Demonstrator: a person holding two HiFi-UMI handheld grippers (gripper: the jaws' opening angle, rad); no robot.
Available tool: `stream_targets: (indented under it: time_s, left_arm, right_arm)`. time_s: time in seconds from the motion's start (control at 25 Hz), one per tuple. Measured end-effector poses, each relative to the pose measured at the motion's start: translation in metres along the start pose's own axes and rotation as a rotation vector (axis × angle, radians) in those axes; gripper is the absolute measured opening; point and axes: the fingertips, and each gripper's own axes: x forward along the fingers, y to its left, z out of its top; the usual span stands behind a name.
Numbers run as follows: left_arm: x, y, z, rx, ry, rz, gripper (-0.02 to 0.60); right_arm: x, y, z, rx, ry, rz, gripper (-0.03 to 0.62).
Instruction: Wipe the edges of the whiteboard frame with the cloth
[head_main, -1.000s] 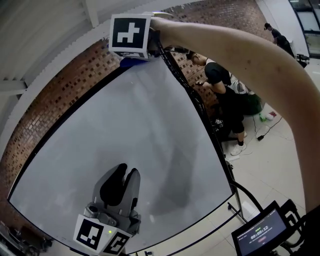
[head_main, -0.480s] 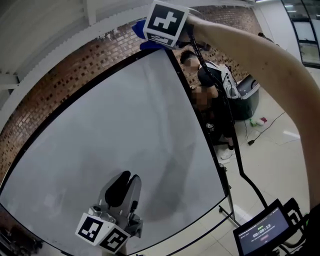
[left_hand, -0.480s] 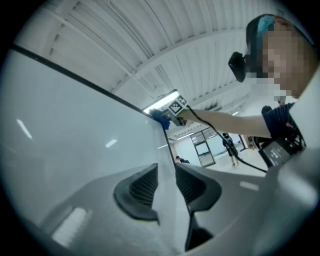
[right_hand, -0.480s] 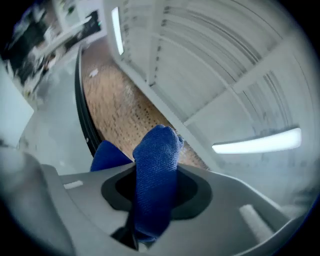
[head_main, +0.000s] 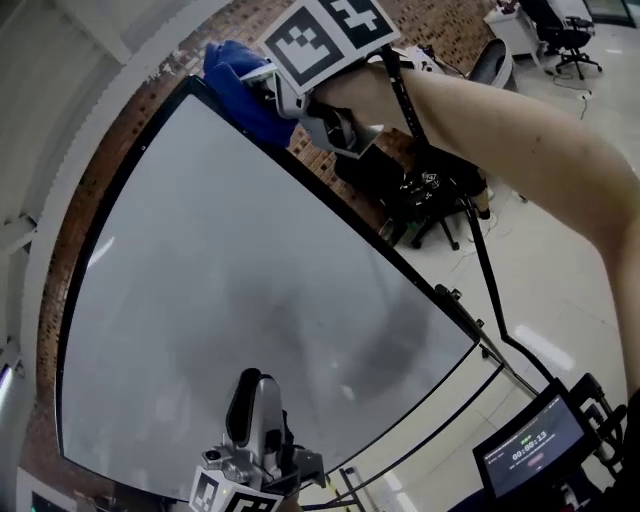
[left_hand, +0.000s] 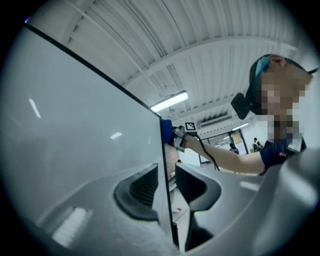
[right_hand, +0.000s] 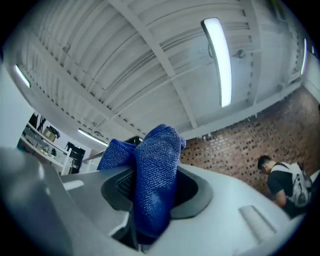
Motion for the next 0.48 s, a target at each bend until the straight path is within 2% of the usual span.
stream_targets:
  time_s: [0.2,0.48]
  left_arm:
    - [0.019,-0.005,-0.032,-0.007,0.069,0.039,0.111]
    - [0.045,-0.008,-0.064,-0.004,0.163,0.033,0.109]
  right_arm:
    - [-0.029,-0.016,-0.08,0.158,-0.029,0.127,0.133]
    - [-0.044,-0.017,-0.141,0.269,-0.047,0.165,0.133]
